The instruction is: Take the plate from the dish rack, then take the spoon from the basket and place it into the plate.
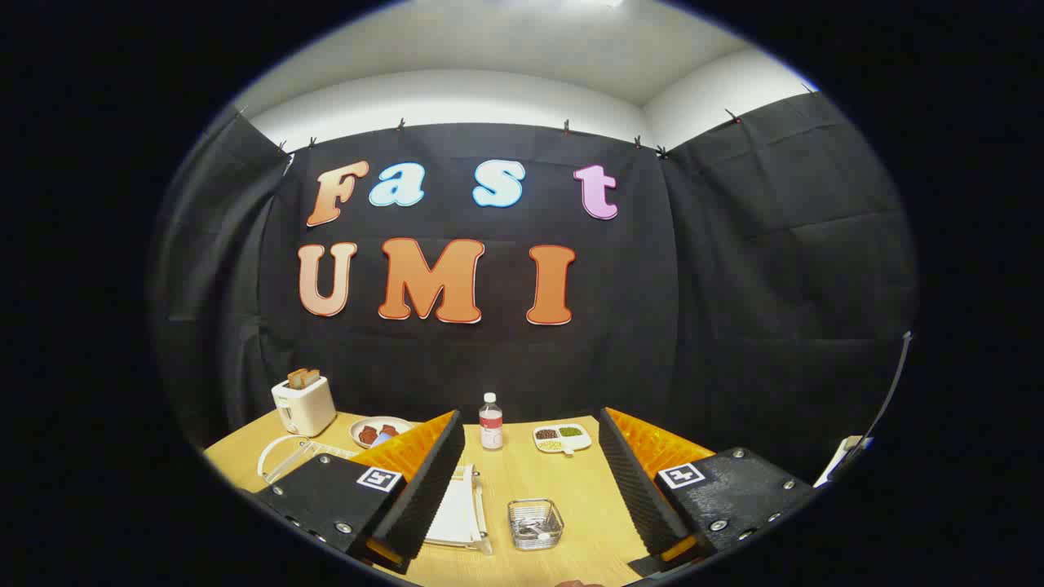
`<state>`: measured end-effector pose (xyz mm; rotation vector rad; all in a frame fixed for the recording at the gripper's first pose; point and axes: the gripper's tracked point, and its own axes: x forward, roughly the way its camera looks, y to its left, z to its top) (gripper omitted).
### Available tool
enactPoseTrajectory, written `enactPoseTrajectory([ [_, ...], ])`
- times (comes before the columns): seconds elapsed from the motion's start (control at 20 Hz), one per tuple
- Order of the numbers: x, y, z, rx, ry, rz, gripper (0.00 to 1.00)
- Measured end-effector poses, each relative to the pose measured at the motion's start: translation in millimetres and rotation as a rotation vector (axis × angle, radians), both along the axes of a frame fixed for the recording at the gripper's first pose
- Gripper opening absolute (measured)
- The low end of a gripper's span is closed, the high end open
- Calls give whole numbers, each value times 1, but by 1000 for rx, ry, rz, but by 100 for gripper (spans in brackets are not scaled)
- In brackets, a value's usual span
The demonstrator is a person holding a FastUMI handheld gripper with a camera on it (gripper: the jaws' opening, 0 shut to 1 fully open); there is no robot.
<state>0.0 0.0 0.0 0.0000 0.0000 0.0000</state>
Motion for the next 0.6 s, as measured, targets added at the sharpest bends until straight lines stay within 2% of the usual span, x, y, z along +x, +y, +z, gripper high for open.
enactPoseTrajectory([
  [0.15, 4, 2, 0, 39, 22, -16, 98],
  [0.3, 7, 15, -1, 96, 44, 10, 98],
  [0.6, 13, 27, -4, 33, 97, 3, 98],
])
